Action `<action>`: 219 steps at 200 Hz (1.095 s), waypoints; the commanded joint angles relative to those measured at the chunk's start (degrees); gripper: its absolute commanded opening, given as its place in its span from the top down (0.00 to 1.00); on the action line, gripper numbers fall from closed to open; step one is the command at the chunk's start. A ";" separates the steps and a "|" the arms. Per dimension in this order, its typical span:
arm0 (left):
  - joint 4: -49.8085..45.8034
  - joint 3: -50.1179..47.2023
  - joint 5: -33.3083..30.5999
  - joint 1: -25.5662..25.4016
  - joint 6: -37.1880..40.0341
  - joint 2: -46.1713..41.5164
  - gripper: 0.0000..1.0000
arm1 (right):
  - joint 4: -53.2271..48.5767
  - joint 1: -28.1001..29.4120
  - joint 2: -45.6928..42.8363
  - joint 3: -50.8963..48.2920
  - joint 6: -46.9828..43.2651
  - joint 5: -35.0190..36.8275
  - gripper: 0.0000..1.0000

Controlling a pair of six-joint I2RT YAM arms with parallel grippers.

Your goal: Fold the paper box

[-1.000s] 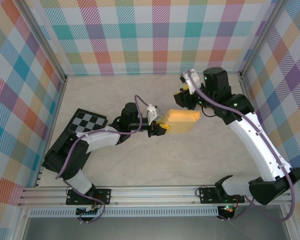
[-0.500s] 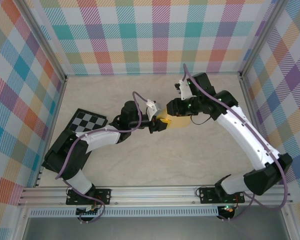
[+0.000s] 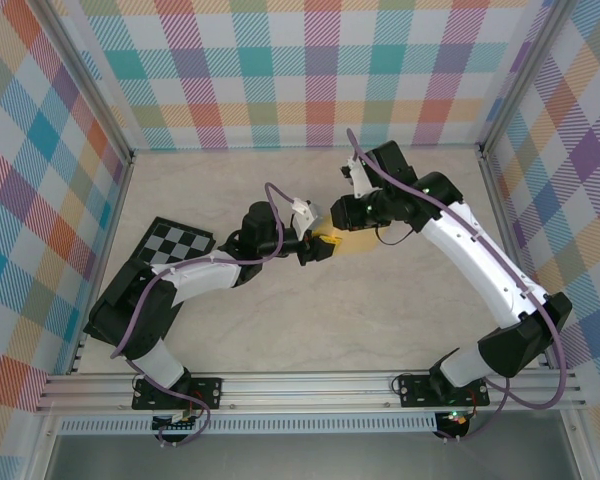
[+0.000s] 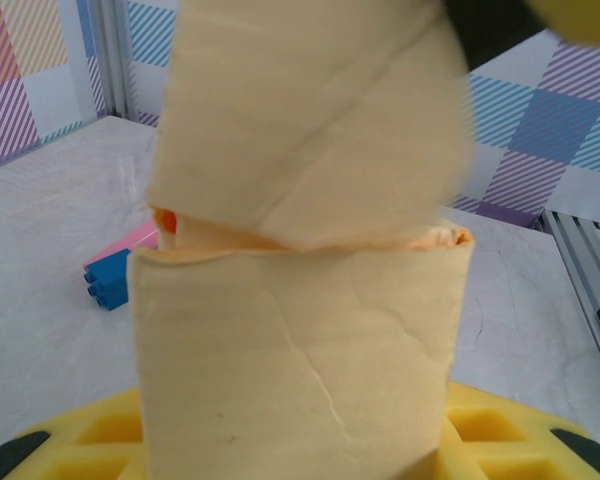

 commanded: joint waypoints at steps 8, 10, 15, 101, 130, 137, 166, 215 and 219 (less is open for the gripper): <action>3.02 1.32 0.07 -0.01 -0.63 -0.50 0.58 | -0.19 0.26 0.35 1.14 2.45 -0.45 0.69; 3.03 1.27 0.09 -0.01 -0.63 -0.49 0.59 | -0.05 0.23 0.41 1.26 2.59 -0.62 0.69; 2.96 1.31 0.07 0.01 -0.63 -0.48 0.58 | 0.23 0.19 0.61 1.51 2.82 -1.02 0.69; 2.78 0.92 0.56 -0.01 -0.43 -1.06 0.59 | 0.16 0.23 3.27 3.06 1.58 -0.58 0.80; 2.85 0.89 0.68 0.03 -0.54 -1.27 0.59 | -0.05 0.22 3.23 2.71 0.24 0.08 0.83; 2.85 0.95 0.83 -0.01 -0.54 -1.36 0.59 | 0.01 0.22 3.27 2.54 0.11 0.08 0.84; 2.80 1.16 1.01 0.00 -0.52 -1.28 0.58 | 1.46 0.19 2.88 1.17 -0.66 -1.70 0.86; 2.10 2.34 0.77 -0.01 -1.88 -0.97 0.59 | 3.77 1.09 1.34 -2.19 -5.53 -3.77 0.91; 1.94 2.55 0.76 0.00 -2.06 -0.93 0.59 | 3.71 1.09 1.26 -2.42 -5.71 -3.59 0.92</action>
